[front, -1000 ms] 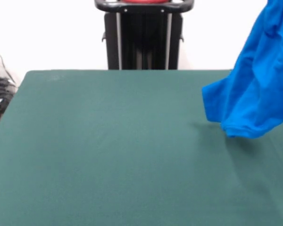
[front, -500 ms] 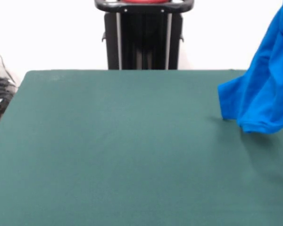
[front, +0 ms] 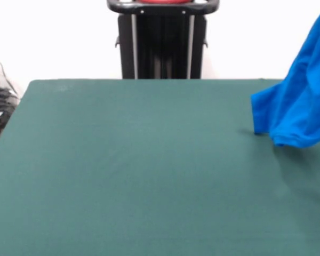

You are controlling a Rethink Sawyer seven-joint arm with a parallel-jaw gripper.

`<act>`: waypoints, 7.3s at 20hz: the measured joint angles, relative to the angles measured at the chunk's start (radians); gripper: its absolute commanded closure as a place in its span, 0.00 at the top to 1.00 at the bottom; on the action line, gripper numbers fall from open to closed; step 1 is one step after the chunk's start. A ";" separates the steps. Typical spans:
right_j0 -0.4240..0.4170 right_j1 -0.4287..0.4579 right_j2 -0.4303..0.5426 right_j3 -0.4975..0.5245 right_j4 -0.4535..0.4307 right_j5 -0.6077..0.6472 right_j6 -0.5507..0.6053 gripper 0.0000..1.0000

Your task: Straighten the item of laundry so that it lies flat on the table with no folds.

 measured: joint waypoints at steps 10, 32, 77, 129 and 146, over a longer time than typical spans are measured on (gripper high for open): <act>0.065 0.002 0.000 0.003 0.005 -0.003 0.081 0.00; 0.128 0.013 -0.022 -0.014 -0.016 0.002 0.258 0.00; 0.309 0.162 -0.095 -0.188 -0.136 0.180 0.377 0.00; -1.043 0.009 0.737 0.272 -0.722 -0.300 0.104 0.00; -1.313 0.153 1.006 0.283 -0.962 -0.003 0.005 0.00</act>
